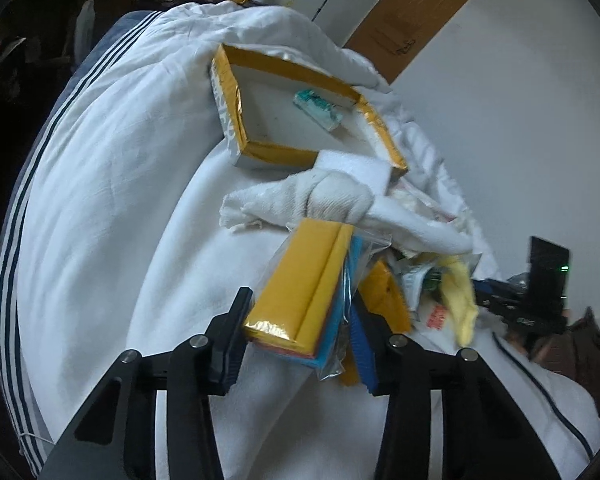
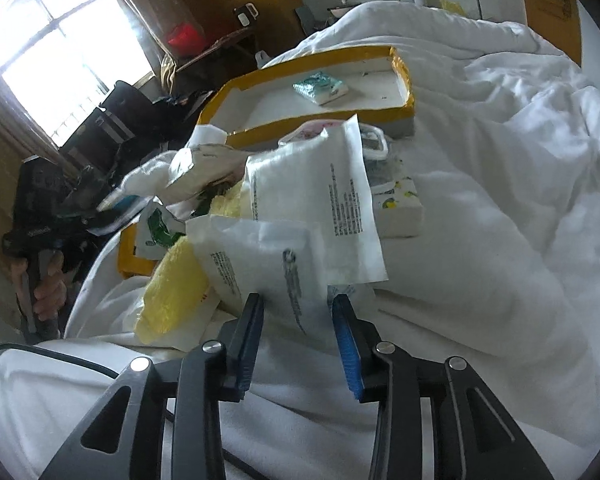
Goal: Organize soft objects
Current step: 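Grasp the yellow sponge pack with the left tool while the right tool grasps a white packet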
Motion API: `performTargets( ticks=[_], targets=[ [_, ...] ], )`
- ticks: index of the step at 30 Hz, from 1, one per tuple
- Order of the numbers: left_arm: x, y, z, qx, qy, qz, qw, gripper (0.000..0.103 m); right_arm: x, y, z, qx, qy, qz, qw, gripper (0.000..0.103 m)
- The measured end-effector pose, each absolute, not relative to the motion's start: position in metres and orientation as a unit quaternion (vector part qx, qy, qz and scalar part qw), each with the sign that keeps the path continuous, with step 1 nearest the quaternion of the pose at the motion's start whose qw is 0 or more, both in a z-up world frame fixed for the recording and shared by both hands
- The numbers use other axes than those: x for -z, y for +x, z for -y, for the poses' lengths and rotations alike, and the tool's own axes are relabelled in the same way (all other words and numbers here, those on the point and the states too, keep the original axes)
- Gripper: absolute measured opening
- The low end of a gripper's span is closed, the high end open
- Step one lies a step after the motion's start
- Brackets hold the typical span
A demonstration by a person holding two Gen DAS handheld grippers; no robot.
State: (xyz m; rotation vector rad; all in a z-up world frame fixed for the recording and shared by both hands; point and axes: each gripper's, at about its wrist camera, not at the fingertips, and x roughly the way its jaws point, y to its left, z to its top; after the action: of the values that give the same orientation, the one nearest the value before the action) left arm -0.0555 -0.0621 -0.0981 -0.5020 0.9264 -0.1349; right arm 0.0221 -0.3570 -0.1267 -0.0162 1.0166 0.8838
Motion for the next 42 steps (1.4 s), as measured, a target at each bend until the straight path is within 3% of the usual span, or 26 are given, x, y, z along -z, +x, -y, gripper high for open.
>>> performTargets(
  ticks=[5, 10, 16, 23, 27, 35, 42],
  targets=[
    [0.084, -0.064, 0.055, 0.081, -0.268, -0.415, 0.866, 0.044, 0.118, 0.008, 0.350, -0.402, -0.044, -0.439, 0.802, 0.021],
    [0.072, -0.066, 0.059, 0.074, -0.272, -0.388, 0.878, 0.044, 0.099, -0.011, 0.349, -0.403, -0.079, -0.386, 0.826, 0.012],
    [0.052, -0.063, 0.072, 0.058, -0.263, -0.358, 0.894, 0.044, 0.057, -0.018, 0.364, -0.432, -0.070, -0.337, 0.834, 0.011],
    [0.018, -0.025, 0.084, 0.019, -0.230, -0.348, 0.909, 0.044, 0.003, 0.021, 0.357, -0.450, -0.033, -0.334, 0.828, 0.011],
    [0.013, 0.022, 0.087, -0.001, -0.219, -0.365, 0.905, 0.044, 0.006, 0.080, 0.312, -0.434, -0.023, -0.383, 0.815, 0.011],
    [0.053, 0.110, 0.091, -0.079, -0.159, -0.413, 0.893, 0.044, 0.082, 0.182, 0.234, -0.351, -0.013, -0.530, 0.772, 0.011],
    [0.082, 0.140, 0.084, -0.102, -0.162, -0.446, 0.874, 0.044, 0.100, 0.212, 0.218, -0.346, 0.015, -0.565, 0.748, 0.012]
  ],
)
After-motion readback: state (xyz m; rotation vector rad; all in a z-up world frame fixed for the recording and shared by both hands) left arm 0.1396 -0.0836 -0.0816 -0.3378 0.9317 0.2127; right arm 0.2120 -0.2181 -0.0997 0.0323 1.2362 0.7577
